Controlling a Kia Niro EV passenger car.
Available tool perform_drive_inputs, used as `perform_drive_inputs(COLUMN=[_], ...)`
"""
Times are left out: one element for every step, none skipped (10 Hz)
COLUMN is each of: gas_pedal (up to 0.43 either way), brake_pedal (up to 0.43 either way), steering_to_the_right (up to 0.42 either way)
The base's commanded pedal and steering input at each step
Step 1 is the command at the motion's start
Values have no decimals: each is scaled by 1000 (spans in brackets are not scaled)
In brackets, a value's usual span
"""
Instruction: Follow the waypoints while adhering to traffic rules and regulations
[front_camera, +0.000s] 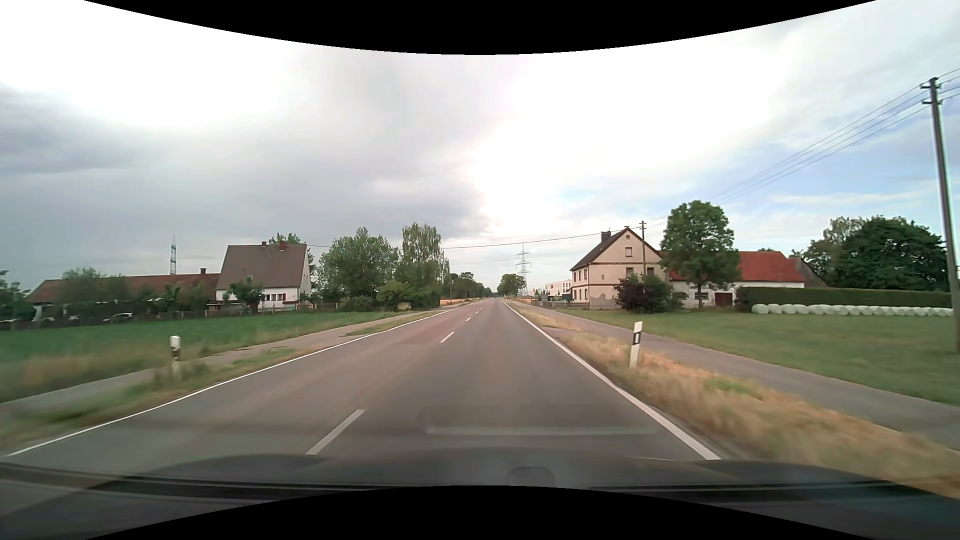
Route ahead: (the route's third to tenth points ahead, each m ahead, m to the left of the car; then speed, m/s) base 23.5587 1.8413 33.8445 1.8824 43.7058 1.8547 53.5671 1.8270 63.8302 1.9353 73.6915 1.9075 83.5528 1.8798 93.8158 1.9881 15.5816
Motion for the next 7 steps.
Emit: perform_drive_inputs(gas_pedal=[169, 169, 169, 169, 169, 169, 169], brake_pedal=[0, 0, 0, 0, 0, 0, 0], steering_to_the_right=[-1, -1, -1, -1, -1, -1, -1])
